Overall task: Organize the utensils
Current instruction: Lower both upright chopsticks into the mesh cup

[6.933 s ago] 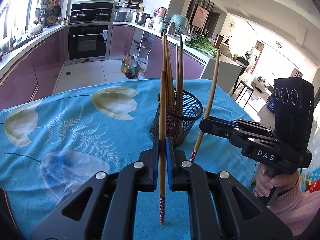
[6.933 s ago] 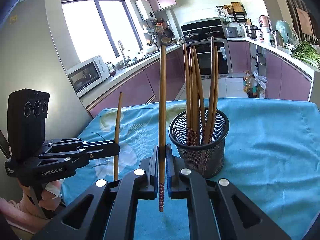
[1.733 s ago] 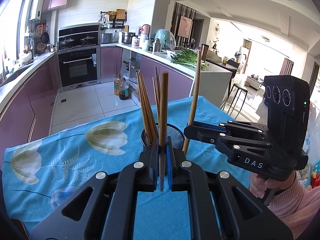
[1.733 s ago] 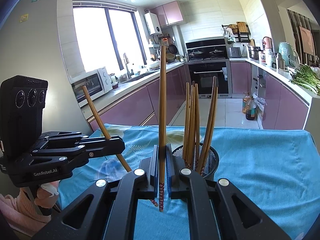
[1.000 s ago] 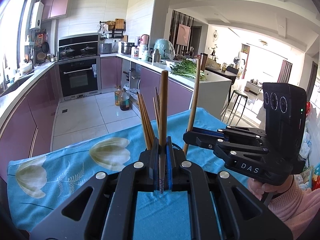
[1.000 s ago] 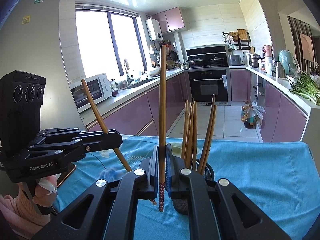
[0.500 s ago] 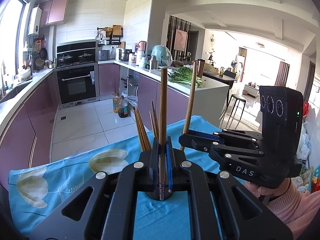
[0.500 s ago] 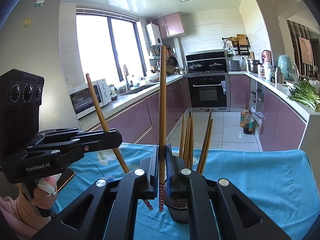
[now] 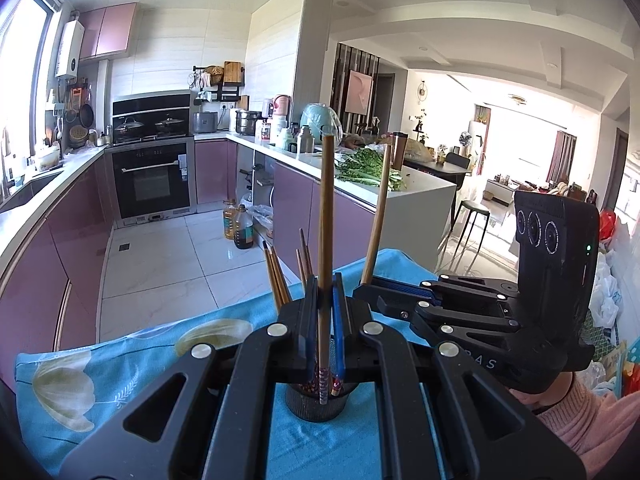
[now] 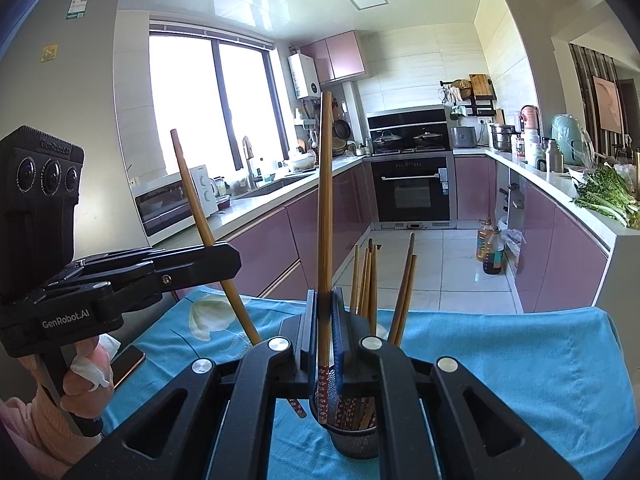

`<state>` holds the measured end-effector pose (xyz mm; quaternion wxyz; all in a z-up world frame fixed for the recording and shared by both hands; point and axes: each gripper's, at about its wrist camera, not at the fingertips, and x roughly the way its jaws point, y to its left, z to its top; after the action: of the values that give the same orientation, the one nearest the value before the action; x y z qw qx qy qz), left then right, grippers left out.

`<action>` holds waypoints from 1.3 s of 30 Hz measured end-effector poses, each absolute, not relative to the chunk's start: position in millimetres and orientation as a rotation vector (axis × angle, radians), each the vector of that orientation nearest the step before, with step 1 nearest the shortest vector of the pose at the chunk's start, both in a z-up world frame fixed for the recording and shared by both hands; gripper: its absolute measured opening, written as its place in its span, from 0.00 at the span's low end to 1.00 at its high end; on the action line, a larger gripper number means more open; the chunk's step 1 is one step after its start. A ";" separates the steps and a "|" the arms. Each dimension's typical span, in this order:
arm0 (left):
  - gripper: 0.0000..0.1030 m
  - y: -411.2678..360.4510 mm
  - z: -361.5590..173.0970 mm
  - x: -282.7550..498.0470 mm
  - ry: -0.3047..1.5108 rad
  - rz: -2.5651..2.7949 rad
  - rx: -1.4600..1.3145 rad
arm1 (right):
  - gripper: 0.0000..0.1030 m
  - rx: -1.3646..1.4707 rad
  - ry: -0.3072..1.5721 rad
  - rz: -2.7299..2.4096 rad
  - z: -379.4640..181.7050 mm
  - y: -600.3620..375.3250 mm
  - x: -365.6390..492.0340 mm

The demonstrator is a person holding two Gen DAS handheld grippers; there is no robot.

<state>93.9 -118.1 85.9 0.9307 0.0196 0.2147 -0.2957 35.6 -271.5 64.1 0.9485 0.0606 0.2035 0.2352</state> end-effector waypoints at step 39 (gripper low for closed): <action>0.07 -124.9 77.7 113.3 0.496 -0.598 0.037 | 0.06 0.125 0.460 0.421 55.5 -268.8 55.2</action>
<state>113.3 -124.9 77.7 0.9253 0.0182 0.2416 -0.2917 55.2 -268.8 55.5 0.9498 0.0613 0.2263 0.2072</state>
